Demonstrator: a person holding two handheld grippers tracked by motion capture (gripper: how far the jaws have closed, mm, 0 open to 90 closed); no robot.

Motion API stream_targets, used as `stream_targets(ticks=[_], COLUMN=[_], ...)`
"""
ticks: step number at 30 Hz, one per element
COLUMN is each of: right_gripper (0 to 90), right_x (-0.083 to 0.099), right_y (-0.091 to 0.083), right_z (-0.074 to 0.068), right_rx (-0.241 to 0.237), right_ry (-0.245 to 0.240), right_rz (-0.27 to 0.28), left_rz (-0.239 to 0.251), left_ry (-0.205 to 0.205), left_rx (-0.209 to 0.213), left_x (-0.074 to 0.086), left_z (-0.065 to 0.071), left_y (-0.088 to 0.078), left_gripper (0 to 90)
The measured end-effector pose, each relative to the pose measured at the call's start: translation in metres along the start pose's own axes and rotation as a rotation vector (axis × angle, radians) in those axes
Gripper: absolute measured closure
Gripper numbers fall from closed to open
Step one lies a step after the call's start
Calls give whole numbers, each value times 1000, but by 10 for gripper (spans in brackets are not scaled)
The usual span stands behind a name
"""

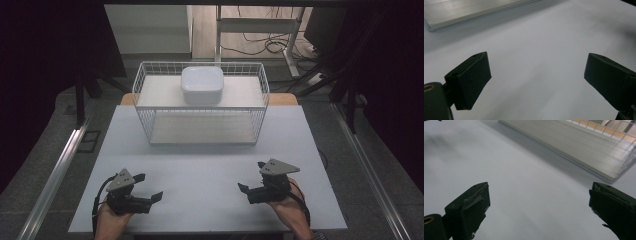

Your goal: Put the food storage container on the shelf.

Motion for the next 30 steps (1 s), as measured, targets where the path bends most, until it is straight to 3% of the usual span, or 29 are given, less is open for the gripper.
stream_targets(ticks=[10,17,30], right_gripper=[30,31,31], right_x=[21,36,71], right_y=[-13,-19,-19], right_z=[8,12,17], right_rx=[39,64,77], right_ry=[26,39,81], right_rz=[-16,-42,-141], left_rz=[-38,-67,-160], left_ry=[23,16,-14], left_rx=[-37,-41,-39], left_x=[16,28,43], left_z=[-3,-4,-7], left_y=[-5,-6,1], left_gripper=[61,55,46])
Point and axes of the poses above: each handheld gripper's, and its own axes: y roughly forward along the jaws, x roughly out of its underside, z roughly to its right, the point moved 8 cm from there along y, roughly forward along the jaws, and after that the axes turned 6 degrees about -x, right-handed, at the moved point
